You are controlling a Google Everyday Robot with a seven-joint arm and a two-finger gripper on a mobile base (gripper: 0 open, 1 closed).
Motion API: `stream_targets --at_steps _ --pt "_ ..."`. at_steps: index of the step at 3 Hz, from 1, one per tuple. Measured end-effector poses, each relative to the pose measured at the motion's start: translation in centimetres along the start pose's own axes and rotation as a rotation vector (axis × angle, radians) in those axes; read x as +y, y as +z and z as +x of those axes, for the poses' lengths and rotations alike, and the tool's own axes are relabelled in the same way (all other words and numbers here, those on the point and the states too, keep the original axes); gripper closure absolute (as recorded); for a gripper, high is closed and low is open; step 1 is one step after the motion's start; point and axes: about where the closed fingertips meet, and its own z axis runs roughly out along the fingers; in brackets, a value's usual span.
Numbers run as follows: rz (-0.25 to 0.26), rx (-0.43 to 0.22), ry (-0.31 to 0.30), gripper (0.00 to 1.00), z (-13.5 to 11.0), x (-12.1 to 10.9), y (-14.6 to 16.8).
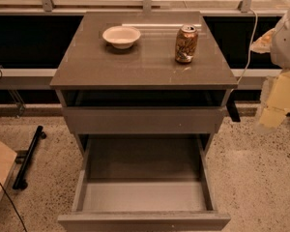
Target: Close middle drawer
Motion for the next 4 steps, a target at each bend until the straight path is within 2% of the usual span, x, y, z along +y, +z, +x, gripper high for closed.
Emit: stream_targets --at_steps 1,2,3,4 --pt "0.0 0.0 0.0 0.0 0.0 0.0 0.0" --pt "0.011 -0.003 -0.001 0.19 -0.1 -0.1 -0.2" --pt "-0.005 -0.016 -0.019 0.41 -0.2 0.9 0.5" --pt "-0.053 -0.029 -0.043 0.66 0.2 2.4 2.6"
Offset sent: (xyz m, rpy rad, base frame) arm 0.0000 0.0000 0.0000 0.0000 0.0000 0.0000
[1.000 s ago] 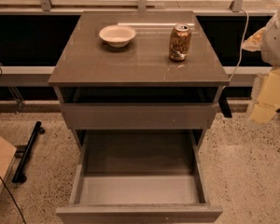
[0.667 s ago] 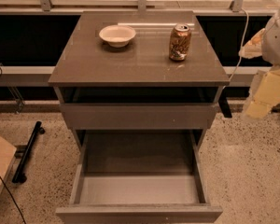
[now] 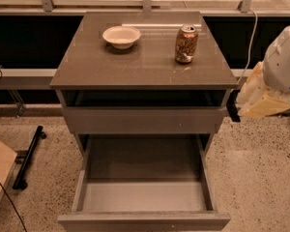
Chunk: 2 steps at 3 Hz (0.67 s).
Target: Close middle drawer
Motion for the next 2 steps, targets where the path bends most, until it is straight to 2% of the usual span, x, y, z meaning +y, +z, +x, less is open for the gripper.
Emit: stream_targets --at_steps 1,2 --pt "-0.04 -0.005 -0.032 0.89 0.5 1.5 2.5" --pt "-0.037 -0.043 -0.035 1.0 1.2 2.9 4.9"
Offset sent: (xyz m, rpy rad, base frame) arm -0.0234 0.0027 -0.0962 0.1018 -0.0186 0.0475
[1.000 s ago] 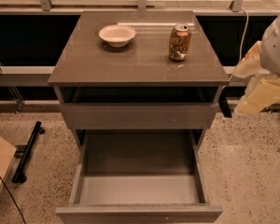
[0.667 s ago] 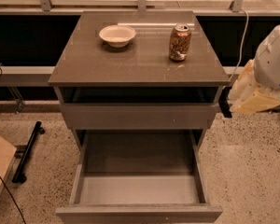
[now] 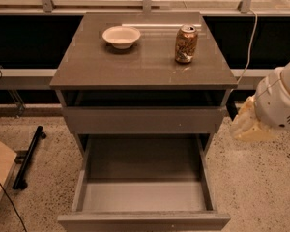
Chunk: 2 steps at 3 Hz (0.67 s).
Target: Close middle drawer
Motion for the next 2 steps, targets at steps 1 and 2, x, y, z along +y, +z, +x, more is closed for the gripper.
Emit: stream_targets --at_steps 1,2 --pt "-0.001 -0.049 0.034 1.0 1.6 0.8 3.3" --pt "-0.028 -0.095 0.073 1.0 2.7 1.5 6.7"
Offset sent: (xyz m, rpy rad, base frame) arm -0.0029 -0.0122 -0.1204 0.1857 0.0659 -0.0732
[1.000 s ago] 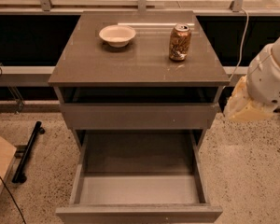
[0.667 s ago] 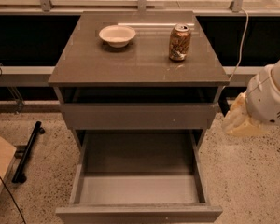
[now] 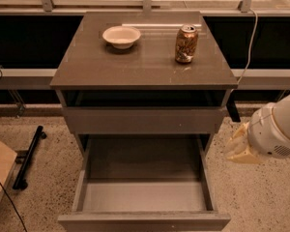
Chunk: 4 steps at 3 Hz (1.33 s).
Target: Close middle drawer
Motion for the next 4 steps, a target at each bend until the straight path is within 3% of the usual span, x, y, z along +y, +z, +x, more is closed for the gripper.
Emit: stream_targets --at_steps 2,4 --pt "-0.011 0.018 -0.012 1.0 -0.1 0.3 1.0" --pt "-0.047 0.033 -0.032 1.0 1.4 3.3 5.2"
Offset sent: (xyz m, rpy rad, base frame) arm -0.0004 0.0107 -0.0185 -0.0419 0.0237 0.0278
